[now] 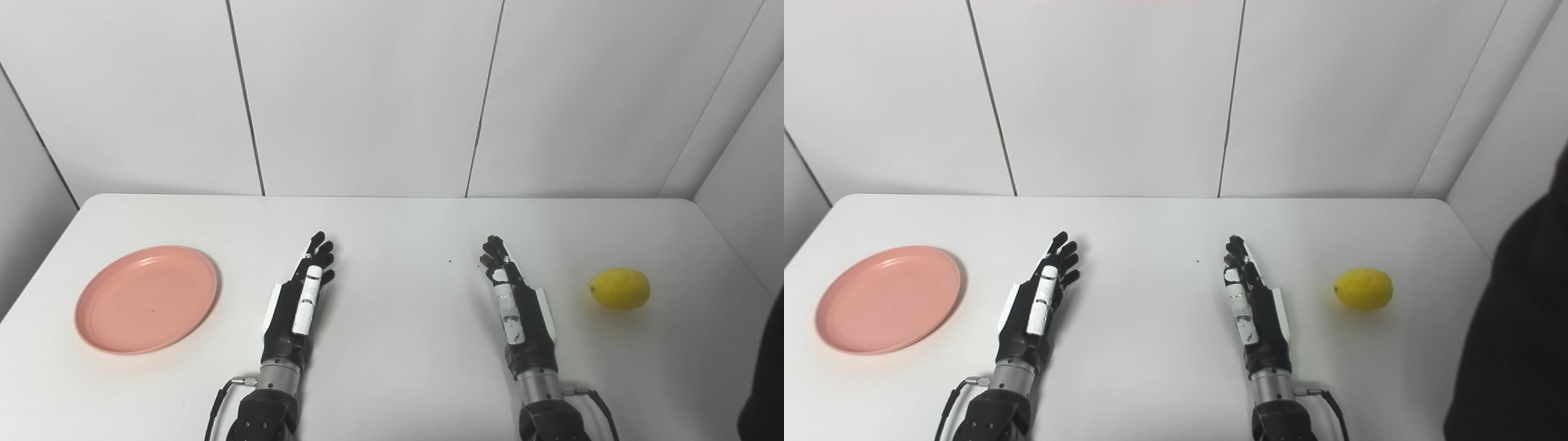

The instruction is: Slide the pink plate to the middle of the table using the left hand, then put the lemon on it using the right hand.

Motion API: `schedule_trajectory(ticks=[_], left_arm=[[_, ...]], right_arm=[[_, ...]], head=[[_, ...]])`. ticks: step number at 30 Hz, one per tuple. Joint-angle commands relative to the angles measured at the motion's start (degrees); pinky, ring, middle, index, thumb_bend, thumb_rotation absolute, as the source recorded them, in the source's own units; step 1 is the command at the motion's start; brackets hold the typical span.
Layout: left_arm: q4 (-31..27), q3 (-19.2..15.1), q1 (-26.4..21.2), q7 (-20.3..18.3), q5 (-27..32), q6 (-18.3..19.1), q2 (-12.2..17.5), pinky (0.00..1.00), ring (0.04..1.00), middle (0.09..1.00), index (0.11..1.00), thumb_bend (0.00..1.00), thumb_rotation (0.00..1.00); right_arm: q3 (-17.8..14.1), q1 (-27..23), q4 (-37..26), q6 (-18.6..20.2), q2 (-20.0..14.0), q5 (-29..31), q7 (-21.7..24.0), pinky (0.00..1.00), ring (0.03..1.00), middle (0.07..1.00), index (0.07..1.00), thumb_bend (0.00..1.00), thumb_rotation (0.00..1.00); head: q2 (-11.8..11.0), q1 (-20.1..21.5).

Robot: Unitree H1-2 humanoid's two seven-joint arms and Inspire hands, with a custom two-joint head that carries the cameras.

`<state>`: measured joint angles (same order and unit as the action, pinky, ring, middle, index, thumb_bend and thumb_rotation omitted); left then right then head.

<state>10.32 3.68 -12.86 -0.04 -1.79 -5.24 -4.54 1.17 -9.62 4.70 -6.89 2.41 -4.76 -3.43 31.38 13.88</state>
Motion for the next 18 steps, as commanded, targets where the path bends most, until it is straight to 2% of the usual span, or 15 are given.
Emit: schedule_trajectory(ticks=[1, 10, 18], left_arm=[[1.92, -0.88, 2.16, 0.45, -0.19, -0.89, 1.36, 0.91, 0.936, 0.927, 0.916, 0.53, 1.00], [2.27, -1.30, 1.99, -0.27, 0.60, -1.09, 1.29, 0.90, 0.937, 0.926, 0.917, 0.52, 1.00], [2.09, -1.19, 2.09, -0.20, 0.11, -0.70, 1.42, 0.90, 0.933, 0.928, 0.920, 0.53, 1.00]], right_arm=[[0.27, -1.95, -0.09, -1.14, 0.44, -0.60, -0.63, 0.97, 0.927, 0.928, 0.920, 0.71, 1.00], [0.31, -2.38, 0.81, -1.77, 0.69, -1.53, -0.95, 0.97, 0.920, 0.918, 0.912, 0.74, 1.00], [0.52, -2.23, 1.02, -2.51, 0.49, -2.13, -0.95, 0.97, 0.928, 0.924, 0.915, 0.70, 1.00]], head=[[0.02, -0.04], [-0.34, -0.47], [-0.38, -0.66]])
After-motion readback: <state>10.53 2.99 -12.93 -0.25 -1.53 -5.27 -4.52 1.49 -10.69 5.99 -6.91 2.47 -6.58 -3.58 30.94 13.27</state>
